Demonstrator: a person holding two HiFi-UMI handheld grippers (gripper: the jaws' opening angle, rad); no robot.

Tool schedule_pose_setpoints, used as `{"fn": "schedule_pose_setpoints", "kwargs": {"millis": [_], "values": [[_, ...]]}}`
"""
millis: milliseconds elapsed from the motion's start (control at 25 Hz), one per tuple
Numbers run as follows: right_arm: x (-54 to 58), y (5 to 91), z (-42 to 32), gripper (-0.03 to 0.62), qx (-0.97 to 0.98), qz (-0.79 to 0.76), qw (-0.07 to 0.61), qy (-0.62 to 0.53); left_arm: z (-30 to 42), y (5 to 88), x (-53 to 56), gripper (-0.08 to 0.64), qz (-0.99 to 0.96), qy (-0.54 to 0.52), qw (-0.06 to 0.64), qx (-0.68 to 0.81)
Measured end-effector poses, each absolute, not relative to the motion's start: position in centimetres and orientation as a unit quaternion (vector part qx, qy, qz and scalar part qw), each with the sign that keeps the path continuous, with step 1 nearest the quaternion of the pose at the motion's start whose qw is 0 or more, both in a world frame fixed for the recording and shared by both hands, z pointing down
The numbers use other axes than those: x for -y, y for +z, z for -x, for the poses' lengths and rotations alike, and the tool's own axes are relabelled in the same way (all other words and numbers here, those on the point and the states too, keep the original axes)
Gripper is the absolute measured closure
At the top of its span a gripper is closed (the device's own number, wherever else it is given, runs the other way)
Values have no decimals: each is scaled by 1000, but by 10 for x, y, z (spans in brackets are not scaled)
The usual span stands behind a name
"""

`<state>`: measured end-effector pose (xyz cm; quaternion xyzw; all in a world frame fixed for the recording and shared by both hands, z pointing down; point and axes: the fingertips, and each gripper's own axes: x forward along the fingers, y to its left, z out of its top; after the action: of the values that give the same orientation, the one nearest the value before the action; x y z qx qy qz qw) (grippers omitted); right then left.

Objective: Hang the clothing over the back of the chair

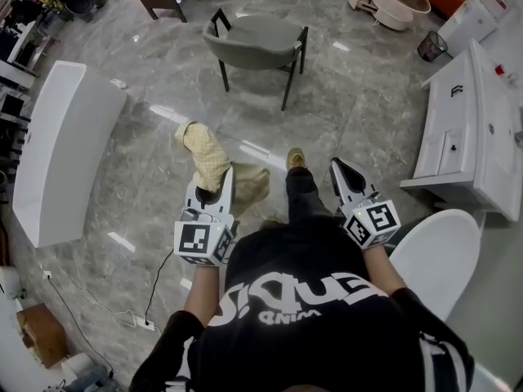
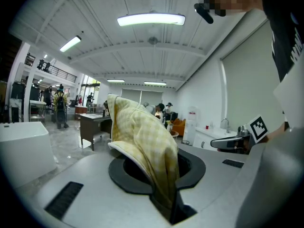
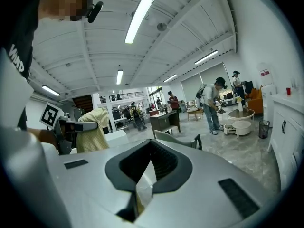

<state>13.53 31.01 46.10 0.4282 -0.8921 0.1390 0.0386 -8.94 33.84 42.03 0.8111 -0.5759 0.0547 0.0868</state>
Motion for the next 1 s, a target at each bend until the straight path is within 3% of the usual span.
{"fn": "schedule_pose_setpoints", "kwargs": {"millis": [600, 1000], "values": [[-138, 450, -98, 578, 903, -405, 30, 141, 112, 409, -184, 482, -809, 62, 83, 579], [-21, 440, -109, 578, 908, -391, 33, 144, 112, 397, -78, 482, -793, 62, 90, 600]]}}
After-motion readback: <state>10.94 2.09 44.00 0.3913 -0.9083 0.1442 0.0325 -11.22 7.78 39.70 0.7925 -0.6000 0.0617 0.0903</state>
